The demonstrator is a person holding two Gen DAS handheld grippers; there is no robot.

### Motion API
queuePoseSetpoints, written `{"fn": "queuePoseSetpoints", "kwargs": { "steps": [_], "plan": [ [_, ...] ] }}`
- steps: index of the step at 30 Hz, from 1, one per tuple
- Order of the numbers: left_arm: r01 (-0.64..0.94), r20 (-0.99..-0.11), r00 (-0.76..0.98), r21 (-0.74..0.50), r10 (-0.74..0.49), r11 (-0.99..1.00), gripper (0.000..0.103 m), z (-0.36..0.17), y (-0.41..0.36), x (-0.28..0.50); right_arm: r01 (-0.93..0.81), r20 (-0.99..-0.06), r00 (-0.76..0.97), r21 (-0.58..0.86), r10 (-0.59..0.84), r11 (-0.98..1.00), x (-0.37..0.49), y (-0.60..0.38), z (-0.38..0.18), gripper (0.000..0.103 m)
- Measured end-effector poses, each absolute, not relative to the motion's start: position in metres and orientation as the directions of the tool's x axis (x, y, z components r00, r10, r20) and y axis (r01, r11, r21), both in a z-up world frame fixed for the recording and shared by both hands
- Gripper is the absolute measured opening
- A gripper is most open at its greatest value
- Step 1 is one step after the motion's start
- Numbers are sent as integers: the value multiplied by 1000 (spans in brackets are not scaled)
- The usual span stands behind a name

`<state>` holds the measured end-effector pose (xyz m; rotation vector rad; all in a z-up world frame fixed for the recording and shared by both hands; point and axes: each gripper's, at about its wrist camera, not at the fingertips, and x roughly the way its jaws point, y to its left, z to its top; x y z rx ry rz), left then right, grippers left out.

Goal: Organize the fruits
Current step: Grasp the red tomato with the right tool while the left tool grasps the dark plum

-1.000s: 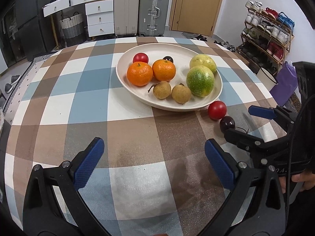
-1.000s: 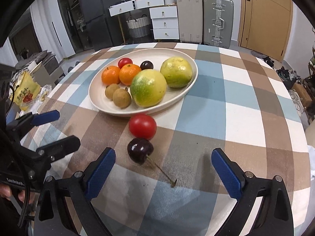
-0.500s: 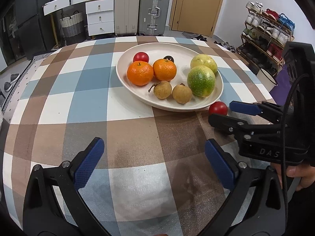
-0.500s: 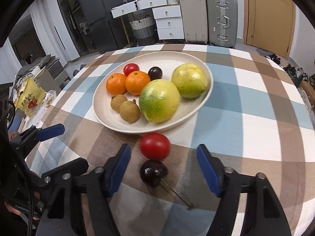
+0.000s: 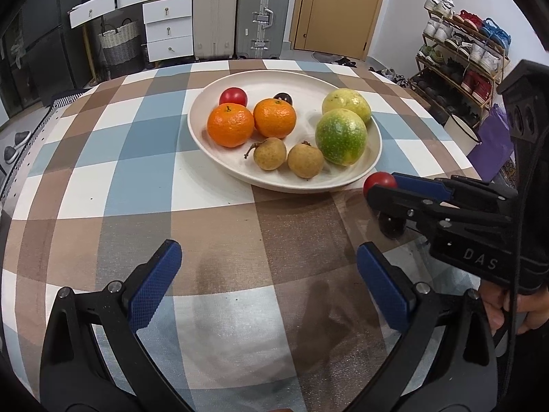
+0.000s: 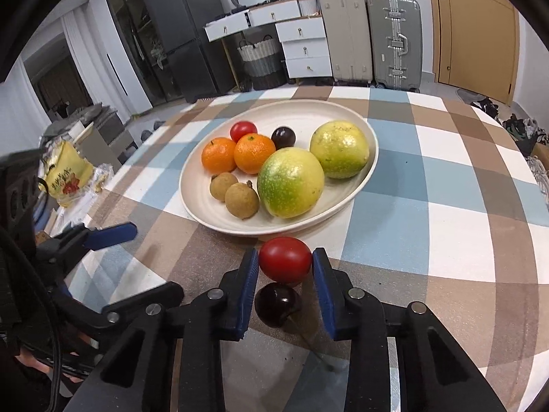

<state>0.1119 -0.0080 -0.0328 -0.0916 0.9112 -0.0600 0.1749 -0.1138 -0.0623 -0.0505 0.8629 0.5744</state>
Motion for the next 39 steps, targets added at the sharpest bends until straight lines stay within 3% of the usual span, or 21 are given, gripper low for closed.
{"fn": "queuePoseSetpoints", "kwargs": {
  "steps": [12, 18, 26, 33, 39],
  "plan": [
    [113, -789, 597, -101, -148, 989, 101, -36, -45, 127, -416, -670, 594, 218, 445, 883, 163, -169, -40, 33],
    [196, -782, 566, -180, -261, 964, 99, -41, -66, 143, -376, -674, 607, 224, 421, 899, 161, -190, -43, 33],
    [265, -776, 546, -199, -317, 944, 74, -46, -87, 154, -352, -672, 617, 229, 409, 908, 160, -203, -46, 33],
    [325, -770, 532, -199, -352, 925, 26, -46, -97, 150, -346, -670, 619, 235, 409, 908, 160, -204, -47, 33],
    [319, -760, 531, -231, -375, 919, 22, -44, -89, 142, -354, -672, 614, 234, 414, 906, 158, -201, -47, 33]
  ]
}}
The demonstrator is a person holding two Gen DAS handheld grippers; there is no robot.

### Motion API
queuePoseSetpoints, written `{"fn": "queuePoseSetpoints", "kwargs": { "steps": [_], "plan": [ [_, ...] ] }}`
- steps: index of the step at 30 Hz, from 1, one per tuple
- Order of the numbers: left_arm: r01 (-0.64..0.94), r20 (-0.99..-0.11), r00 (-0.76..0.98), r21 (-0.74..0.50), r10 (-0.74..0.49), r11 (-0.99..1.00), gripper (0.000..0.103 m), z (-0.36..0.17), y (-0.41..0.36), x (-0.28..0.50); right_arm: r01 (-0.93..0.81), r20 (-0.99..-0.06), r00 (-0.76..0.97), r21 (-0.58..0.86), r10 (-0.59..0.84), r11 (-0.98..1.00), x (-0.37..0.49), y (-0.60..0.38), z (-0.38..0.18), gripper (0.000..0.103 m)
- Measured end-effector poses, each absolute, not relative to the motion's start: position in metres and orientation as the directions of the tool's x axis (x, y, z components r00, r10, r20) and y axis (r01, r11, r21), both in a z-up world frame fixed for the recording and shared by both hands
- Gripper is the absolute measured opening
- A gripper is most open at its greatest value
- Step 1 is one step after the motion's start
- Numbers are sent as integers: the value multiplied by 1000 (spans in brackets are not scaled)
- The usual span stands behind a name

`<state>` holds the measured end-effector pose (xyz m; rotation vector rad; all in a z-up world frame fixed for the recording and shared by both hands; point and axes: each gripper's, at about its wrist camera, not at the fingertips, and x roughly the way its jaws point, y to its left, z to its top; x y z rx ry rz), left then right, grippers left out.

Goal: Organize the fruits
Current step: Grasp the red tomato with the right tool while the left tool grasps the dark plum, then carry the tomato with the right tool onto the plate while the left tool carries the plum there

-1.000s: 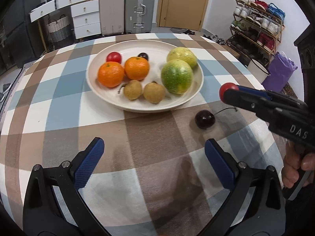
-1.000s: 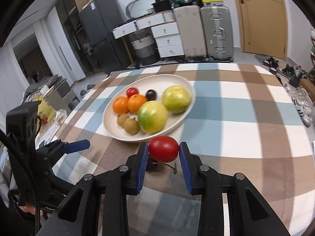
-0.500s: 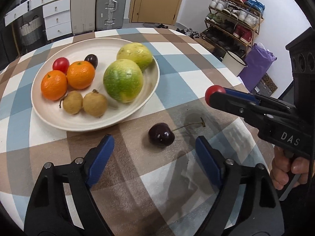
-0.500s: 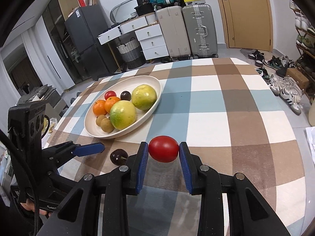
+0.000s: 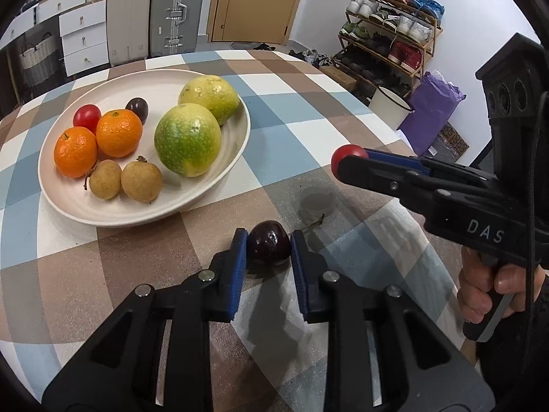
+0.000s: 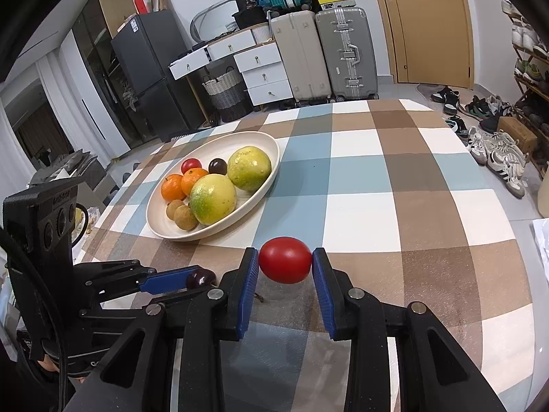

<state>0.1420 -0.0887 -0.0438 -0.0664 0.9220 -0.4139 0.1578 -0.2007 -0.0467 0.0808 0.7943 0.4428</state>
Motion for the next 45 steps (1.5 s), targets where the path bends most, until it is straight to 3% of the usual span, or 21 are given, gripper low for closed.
{"fn": "queuePoseSetpoints", "kwargs": {
  "steps": [28, 45],
  "plan": [
    [127, -645, 739, -153, -196, 980, 22, 42, 7, 128, -507, -598, 621, 188, 508, 841, 159, -134, 2, 33],
    [58, -625, 769, -140, -134, 988, 22, 46, 28, 170, -538, -567, 626, 185, 536, 823, 194, -116, 18, 33]
  ]
}}
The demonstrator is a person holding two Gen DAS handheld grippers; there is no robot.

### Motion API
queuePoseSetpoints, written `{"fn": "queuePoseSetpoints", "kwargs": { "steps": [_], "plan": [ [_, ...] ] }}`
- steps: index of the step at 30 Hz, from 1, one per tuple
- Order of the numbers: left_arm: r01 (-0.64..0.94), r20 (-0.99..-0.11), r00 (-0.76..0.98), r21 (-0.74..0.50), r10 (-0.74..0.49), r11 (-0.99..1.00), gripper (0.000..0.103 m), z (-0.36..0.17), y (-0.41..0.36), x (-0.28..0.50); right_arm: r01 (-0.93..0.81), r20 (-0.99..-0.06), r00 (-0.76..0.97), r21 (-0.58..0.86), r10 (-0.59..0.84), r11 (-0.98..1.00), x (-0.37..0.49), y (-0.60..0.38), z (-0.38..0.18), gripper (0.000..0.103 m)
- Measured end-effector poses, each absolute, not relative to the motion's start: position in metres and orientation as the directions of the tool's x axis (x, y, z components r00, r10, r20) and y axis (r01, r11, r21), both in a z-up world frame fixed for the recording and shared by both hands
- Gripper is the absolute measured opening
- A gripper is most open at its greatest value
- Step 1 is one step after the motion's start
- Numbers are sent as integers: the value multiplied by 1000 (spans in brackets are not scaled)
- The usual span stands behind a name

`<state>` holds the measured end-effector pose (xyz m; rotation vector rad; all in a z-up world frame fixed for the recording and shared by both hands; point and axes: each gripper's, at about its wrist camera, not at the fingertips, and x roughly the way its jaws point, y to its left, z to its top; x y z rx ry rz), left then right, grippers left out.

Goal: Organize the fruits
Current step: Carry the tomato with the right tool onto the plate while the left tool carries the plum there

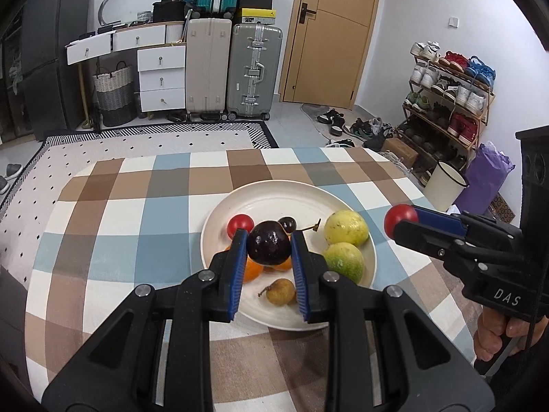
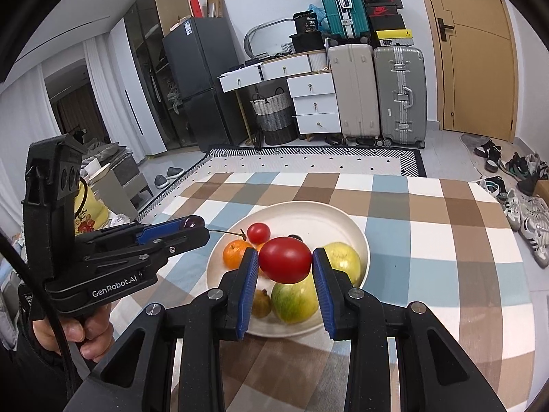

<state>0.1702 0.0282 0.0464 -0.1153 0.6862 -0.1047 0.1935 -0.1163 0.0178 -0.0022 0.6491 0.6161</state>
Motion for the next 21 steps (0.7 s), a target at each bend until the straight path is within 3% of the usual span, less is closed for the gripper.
{"fn": "queuePoseSetpoints", "kwargs": {
  "steps": [21],
  "plan": [
    [47, -669, 735, -116, -113, 992, 23, 5, 19, 237, -520, -618, 585, 212, 525, 828, 254, -101, -21, 33]
  ]
}}
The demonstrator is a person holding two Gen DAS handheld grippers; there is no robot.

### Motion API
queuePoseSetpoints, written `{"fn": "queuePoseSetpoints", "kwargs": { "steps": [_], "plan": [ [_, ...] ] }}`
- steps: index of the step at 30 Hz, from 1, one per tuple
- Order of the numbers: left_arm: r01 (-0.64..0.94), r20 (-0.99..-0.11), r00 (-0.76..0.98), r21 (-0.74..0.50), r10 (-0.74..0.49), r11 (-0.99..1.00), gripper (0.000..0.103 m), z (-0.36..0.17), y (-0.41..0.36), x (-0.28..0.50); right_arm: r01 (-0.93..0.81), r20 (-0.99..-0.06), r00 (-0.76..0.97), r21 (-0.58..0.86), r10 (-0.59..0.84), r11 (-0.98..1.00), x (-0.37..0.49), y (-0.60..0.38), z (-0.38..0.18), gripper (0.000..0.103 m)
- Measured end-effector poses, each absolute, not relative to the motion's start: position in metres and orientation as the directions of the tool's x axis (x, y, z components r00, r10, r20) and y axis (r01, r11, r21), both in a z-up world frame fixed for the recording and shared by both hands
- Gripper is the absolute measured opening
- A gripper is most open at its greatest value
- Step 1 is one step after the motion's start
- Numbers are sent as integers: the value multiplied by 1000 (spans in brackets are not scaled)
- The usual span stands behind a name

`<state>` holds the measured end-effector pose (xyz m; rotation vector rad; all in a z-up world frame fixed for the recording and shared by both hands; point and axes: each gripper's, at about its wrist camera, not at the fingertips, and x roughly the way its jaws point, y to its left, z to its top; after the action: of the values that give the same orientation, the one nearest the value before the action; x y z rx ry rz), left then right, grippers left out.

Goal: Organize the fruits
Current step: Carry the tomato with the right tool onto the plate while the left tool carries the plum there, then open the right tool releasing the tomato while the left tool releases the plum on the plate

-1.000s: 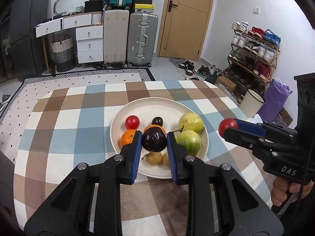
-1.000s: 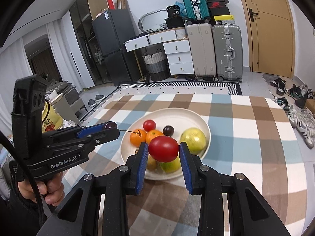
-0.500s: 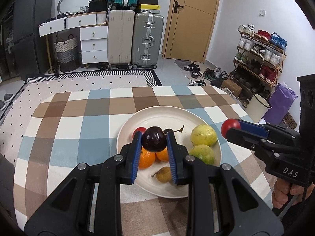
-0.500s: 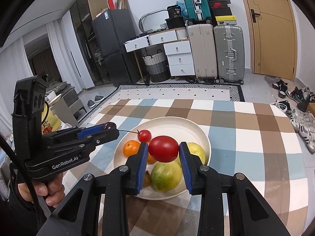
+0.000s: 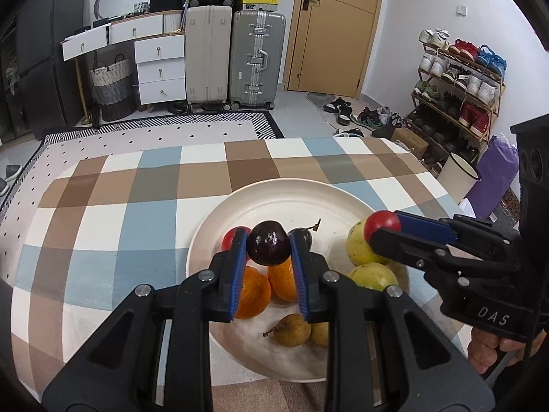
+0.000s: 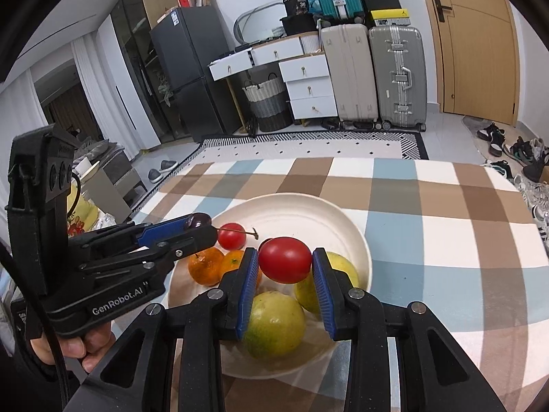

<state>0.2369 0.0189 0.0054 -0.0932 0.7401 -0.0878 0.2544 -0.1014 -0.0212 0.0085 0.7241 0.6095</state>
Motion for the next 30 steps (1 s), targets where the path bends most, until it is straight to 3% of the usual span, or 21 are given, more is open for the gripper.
{"fn": "queuePoseSetpoints", "kwargs": {
  "steps": [13, 15, 17, 20, 22, 25, 27, 30],
  "plan": [
    [27, -685, 722, -110, -95, 994, 23, -9, 13, 241, -526, -629, 577, 203, 521, 826, 257, -90, -28, 34],
    [24, -688, 720, -104, -89, 994, 23, -8, 12, 239, -525, -623, 588, 192, 516, 829, 255, -91, -26, 54],
    [26, -689, 719, -104, -91, 994, 23, -5, 14, 236, -515, -606, 610, 185, 510, 837, 252, -96, -22, 61],
    [18, -686, 723, -97, -81, 995, 34, 0, 15, 229, -500, -589, 628, 196, 509, 843, 247, -106, -16, 84],
    [7, -677, 733, -96, -71, 995, 61, 5, 18, 221, -486, -578, 645, 194, 500, 852, 244, -113, -12, 88],
    [2, -642, 764, -110, -72, 994, 84, 15, 23, 204, -475, -581, 646, 202, 495, 857, 238, -121, -8, 100],
    [6, -617, 783, -121, -80, 993, 86, 22, 25, 192, -471, -575, 653, 202, 493, 859, 232, -127, -6, 102],
    [-1, -606, 793, -108, -65, 994, 99, 28, 25, 177, -482, -563, 652, 209, 507, 851, 222, -132, -5, 102]
  ]
}}
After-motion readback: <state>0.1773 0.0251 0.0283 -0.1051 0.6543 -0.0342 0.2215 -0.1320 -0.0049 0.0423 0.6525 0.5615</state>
